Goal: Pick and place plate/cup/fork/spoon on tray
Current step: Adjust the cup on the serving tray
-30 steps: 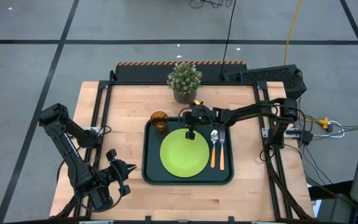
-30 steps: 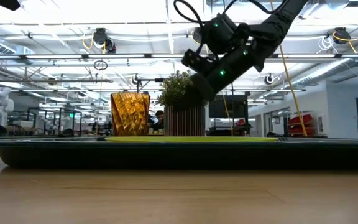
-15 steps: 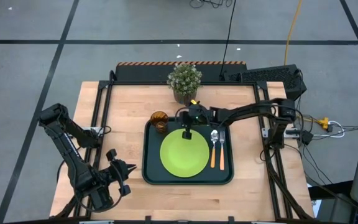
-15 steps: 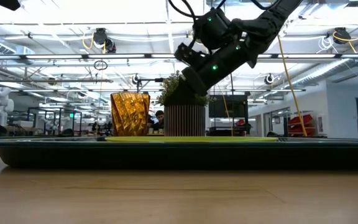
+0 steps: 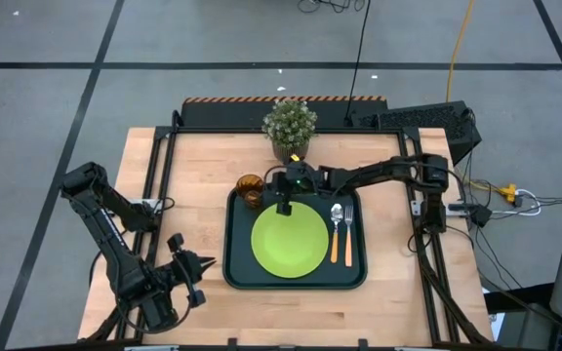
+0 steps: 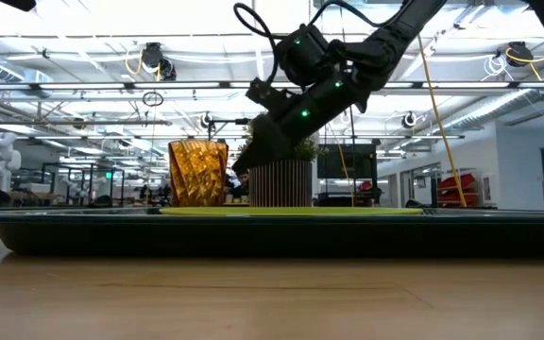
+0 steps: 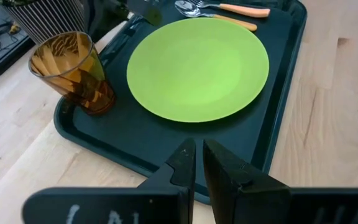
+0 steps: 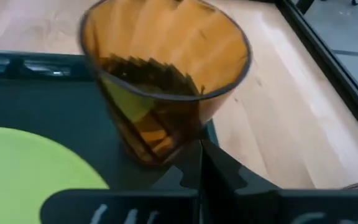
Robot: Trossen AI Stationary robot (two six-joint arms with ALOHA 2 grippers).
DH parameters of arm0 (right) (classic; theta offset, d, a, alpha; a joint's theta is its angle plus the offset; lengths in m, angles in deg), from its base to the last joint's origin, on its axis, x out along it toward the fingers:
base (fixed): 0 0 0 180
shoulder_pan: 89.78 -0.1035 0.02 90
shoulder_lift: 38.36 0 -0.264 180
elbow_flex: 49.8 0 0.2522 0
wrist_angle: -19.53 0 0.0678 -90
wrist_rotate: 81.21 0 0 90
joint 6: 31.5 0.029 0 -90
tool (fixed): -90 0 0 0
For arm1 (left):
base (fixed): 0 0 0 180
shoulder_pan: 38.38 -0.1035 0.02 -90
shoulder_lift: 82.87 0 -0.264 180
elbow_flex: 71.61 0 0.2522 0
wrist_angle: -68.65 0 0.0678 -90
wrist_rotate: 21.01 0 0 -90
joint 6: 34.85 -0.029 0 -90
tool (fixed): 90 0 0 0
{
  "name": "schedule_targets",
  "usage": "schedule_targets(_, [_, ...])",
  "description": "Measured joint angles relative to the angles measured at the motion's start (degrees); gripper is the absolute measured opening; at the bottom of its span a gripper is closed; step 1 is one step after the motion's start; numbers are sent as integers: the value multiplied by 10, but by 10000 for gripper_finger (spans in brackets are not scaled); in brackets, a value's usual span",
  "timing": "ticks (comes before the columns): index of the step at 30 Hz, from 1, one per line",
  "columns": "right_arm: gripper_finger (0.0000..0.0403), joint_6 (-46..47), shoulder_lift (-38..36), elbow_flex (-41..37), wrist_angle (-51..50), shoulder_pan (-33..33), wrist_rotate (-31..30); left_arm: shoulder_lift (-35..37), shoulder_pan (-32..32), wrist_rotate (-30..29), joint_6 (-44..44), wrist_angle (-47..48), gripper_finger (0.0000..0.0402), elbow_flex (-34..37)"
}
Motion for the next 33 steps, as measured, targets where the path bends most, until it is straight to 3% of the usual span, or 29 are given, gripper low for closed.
schedule_targets(13, [0,6,7,9,9,8,5,0,0,0,-16,-7,35,0])
schedule_targets(33, [0,24,7,8,24,3,69,0,0,0,-16,-7,35,0])
